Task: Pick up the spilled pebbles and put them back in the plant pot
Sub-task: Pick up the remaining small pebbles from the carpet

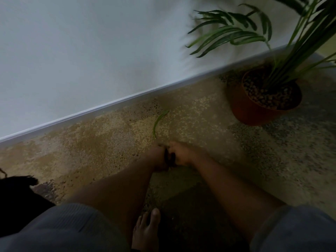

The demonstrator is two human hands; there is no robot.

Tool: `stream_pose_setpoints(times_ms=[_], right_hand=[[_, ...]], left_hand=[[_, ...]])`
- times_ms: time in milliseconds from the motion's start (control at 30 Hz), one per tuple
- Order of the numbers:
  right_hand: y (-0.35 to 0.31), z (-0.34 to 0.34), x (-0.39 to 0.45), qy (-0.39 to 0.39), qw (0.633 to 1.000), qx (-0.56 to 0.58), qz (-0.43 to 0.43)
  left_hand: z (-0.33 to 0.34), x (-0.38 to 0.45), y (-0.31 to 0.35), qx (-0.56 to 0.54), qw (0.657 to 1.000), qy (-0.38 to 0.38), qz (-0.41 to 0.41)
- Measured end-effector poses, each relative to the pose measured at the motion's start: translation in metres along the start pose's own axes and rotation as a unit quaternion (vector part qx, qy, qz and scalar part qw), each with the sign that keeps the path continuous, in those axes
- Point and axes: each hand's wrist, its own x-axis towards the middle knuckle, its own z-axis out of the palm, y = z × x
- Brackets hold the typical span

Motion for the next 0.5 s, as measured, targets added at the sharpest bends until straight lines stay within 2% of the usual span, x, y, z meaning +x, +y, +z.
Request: stream_pose_setpoints(times_ms=[167,267,333,400,500], right_hand=[[0.011,0.003,-0.009,0.054,0.997,0.029,0.049],[0.022,-0.001,-0.014,0.114,0.980,0.138,0.084],[0.031,-0.007,-0.018,0.139,0.930,0.308,0.147],[0.041,-0.014,-0.023,0.145,0.845,0.473,0.203],[0.056,-0.025,-0.030,0.159,0.717,0.638,0.230]], left_hand=[[0.004,0.000,0.013,-0.033,0.999,0.003,0.004],[0.008,0.002,0.021,-0.043,0.999,0.008,0.009],[0.011,0.006,0.025,-0.040,0.999,0.012,0.003],[0.013,0.008,0.030,-0.022,1.000,0.016,-0.006],[0.014,0.012,0.035,-0.010,1.000,0.018,-0.018]])
